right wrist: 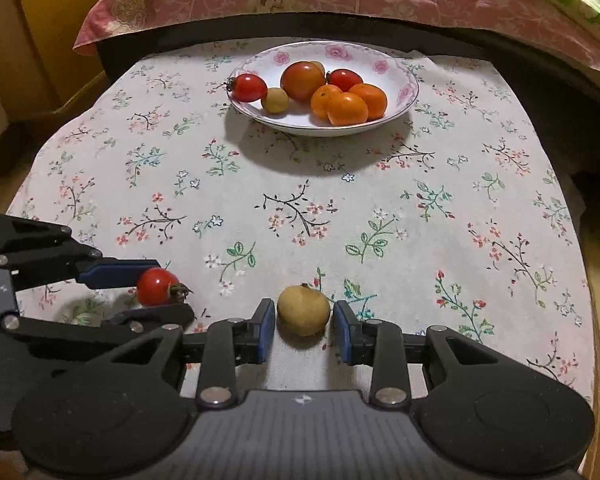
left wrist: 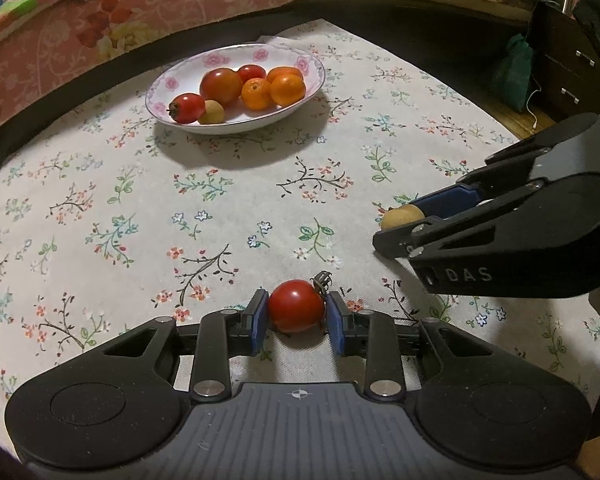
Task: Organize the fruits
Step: 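Lift and carry the tomato in left tool and tan fruit in right tool toward the plate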
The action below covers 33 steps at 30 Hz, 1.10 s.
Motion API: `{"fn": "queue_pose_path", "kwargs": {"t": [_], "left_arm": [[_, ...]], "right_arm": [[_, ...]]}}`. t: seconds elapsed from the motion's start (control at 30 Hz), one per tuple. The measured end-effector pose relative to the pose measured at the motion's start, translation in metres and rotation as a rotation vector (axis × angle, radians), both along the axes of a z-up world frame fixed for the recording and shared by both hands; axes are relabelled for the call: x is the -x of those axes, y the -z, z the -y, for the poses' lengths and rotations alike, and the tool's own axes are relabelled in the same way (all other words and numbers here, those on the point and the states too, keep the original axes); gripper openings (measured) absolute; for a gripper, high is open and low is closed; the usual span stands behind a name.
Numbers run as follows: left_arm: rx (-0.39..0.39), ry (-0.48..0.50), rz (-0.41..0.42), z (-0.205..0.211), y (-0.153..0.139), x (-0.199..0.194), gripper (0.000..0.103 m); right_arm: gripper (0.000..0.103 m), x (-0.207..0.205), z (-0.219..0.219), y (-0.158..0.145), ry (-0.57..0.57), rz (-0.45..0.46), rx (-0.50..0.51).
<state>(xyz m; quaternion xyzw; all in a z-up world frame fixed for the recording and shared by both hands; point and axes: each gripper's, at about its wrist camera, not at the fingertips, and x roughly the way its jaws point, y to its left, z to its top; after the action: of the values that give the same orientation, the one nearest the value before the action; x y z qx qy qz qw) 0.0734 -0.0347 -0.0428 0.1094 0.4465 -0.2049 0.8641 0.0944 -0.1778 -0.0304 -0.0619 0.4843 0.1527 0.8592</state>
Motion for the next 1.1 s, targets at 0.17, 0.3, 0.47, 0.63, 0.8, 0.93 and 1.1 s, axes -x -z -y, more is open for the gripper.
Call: {"fn": "queue_pose_path", "kwargs": {"t": [0.17, 0.3, 0.47, 0.63, 0.8, 0.93, 1.1], "left_arm": [[-0.001, -0.015, -0.003, -0.003, -0.001, -0.003, 0.037], [0.006, -0.035, -0.005, -0.006, -0.004, -0.006, 0.037], [0.044, -0.066, 0.006, -0.013, -0.013, -0.012, 0.037], [0.066, -0.082, 0.020, -0.016, -0.021, -0.021, 0.037], [0.092, -0.092, 0.051, -0.014, -0.034, -0.034, 0.037], [0.090, -0.088, 0.079, -0.011, -0.043, -0.049, 0.037], [0.087, -0.095, 0.107, -0.007, -0.051, -0.075, 0.037]], "right_arm": [[0.029, -0.002, -0.006, 0.001, -0.030, 0.012, 0.013], [0.029, -0.002, -0.002, 0.000, -0.021, 0.008, 0.007], [0.029, 0.003, 0.002, -0.006, -0.024, 0.025, -0.007], [0.029, 0.000, 0.003, -0.018, -0.014, 0.055, -0.052], [0.029, -0.008, 0.003, -0.028, -0.008, 0.078, -0.086], [0.029, -0.021, 0.003, -0.038, -0.005, 0.105, -0.109], [0.029, -0.045, 0.006, -0.052, 0.006, 0.135, -0.130]]}}
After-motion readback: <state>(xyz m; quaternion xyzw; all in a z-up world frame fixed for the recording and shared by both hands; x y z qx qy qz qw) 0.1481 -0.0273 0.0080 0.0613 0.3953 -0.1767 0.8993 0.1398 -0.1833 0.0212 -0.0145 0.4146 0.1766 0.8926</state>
